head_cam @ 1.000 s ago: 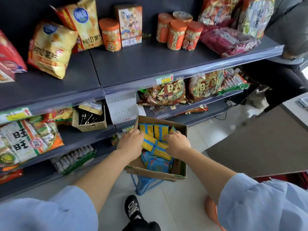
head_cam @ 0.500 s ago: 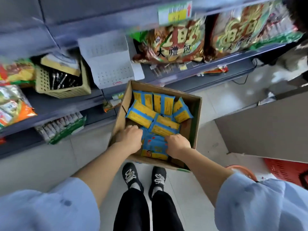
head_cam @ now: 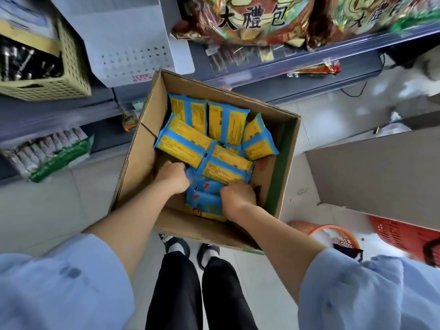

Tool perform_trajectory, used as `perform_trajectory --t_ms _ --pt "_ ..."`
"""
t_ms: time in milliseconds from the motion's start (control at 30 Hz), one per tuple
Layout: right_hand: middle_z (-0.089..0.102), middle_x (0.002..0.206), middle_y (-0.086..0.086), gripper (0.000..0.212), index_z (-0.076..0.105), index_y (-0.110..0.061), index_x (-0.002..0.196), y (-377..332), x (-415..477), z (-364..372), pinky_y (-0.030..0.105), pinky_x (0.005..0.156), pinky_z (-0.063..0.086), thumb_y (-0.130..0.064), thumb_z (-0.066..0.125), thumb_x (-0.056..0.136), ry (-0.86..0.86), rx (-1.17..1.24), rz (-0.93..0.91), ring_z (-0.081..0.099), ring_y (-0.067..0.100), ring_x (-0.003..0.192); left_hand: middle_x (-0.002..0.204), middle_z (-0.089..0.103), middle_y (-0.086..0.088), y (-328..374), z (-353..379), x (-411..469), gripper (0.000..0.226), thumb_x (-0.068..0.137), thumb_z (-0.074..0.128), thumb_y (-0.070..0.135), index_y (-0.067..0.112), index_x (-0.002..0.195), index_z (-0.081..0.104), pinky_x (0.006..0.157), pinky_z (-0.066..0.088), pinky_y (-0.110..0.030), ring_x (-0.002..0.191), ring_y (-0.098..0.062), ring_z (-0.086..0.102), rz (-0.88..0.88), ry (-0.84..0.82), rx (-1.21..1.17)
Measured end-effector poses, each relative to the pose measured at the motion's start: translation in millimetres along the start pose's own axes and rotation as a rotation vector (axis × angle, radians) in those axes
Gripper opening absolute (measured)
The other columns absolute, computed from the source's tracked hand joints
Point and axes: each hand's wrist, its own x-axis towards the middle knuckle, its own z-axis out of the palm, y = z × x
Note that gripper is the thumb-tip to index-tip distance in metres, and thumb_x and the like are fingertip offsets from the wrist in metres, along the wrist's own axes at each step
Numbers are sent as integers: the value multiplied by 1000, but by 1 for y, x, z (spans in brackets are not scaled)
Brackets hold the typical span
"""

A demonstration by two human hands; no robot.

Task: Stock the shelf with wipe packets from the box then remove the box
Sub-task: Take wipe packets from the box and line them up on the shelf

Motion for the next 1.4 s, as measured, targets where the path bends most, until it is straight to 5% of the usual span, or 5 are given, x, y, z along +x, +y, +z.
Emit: perform_trajectory --t_ms 133,300,467,867,1400 --pt "59 115 12 28 59 -11 115 2 -3 3 35 66 44 0 49 92 -79 67 -17 59 31 101 123 53 -9 2 -2 -7 38 90 64 30 9 120 54 87 46 -36 109 -27 54 17 12 -132" --pt "61 110 7 20 58 -17 107 7 -19 -14 32 65 42 -9 56 89 -16 108 -93 59 29 98 95 53 -7 1 -20 -37 11 93 57 20 11 88 51 67 47 -39 80 -24 57 48 62 -136" --pt "60 113 6 24 58 -17 113 10 -39 -43 33 69 48 -11 53 91 40 104 -164 58 28 100 112 61 -9 -12 -54 -81 19 92 51 10 14 107 62 81 52 -39 98 -30 59 84 210 71" --pt "61 93 1 14 56 -16 98 -24 -104 -161 34 66 45 -22 65 89 350 187 -327 53 21 84 109 62 1 -49 -155 -213 16 90 60 19 24 105 62 66 37 -29 97 -21 57 76 606 -135" --pt "67 92 -3 13 71 -20 90 -224 -225 -267 25 67 42 -22 76 78 640 285 -617 57 15 83 114 64 -1 -245 -218 -387 16 89 64 18 23 104 69 78 43 -31 103 -22 58 -53 1066 -307"
